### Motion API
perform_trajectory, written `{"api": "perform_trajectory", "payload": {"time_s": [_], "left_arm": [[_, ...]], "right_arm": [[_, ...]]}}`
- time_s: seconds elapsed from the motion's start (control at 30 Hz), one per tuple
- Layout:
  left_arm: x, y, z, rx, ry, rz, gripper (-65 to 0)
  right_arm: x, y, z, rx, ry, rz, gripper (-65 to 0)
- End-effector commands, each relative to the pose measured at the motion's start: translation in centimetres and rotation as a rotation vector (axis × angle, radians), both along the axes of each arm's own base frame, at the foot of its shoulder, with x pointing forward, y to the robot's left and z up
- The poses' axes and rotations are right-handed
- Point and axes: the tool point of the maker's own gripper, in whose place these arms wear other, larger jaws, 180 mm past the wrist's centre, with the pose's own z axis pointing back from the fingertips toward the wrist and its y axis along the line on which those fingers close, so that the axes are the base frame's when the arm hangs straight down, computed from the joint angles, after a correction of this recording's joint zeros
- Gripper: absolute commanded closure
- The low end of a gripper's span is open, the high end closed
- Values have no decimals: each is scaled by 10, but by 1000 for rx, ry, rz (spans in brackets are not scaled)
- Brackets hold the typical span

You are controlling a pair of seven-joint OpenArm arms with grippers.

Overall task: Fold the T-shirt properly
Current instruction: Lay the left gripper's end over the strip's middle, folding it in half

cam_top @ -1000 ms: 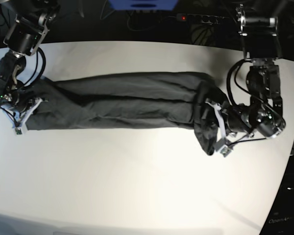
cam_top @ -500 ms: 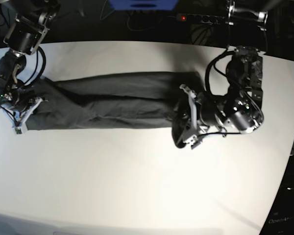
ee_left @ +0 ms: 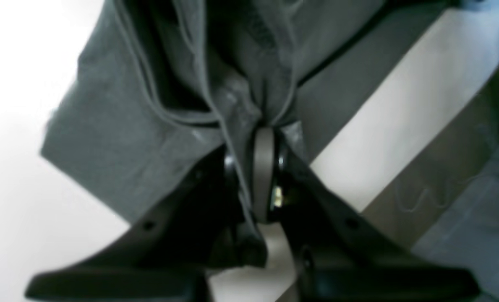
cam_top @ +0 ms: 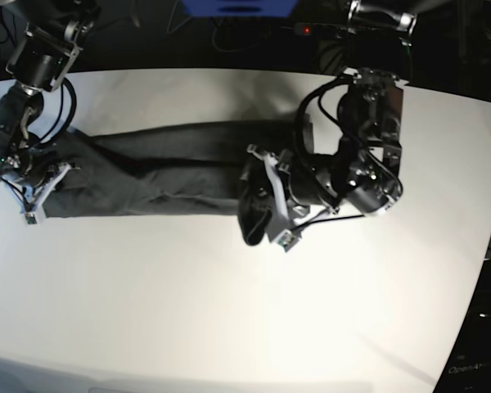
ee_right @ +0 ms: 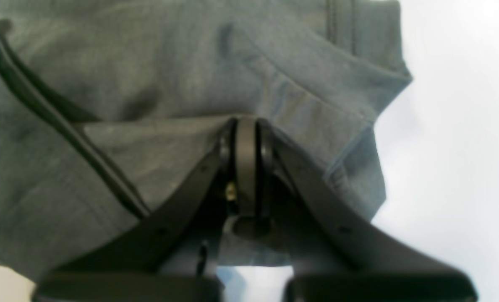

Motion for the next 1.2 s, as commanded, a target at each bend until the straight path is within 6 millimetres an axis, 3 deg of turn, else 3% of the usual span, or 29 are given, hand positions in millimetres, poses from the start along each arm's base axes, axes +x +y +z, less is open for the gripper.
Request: {"api": "perform_trajectory", "payload": {"time_s": [0.0, 0.23, 0.63, 0.8, 1.17], "left_arm": [[6, -10, 13, -48, -27, 9, -36], [0, -41, 18, -149, 91, 133, -36], [-19, -62, 10, -184, 372, 408, -36], [-22, -57, 0, -127, 408, 494, -36], [-18, -62, 5, -149, 429, 565, -36]], "right_arm": [[-32, 8, -23, -1, 155, 25, -3], [-32, 9, -24, 1, 155, 25, -3], [-33, 8, -24, -1, 156, 25, -3], [-34, 8, -24, -2, 158, 26, -3], [-35, 9, -25, 0, 160, 26, -3]]}}
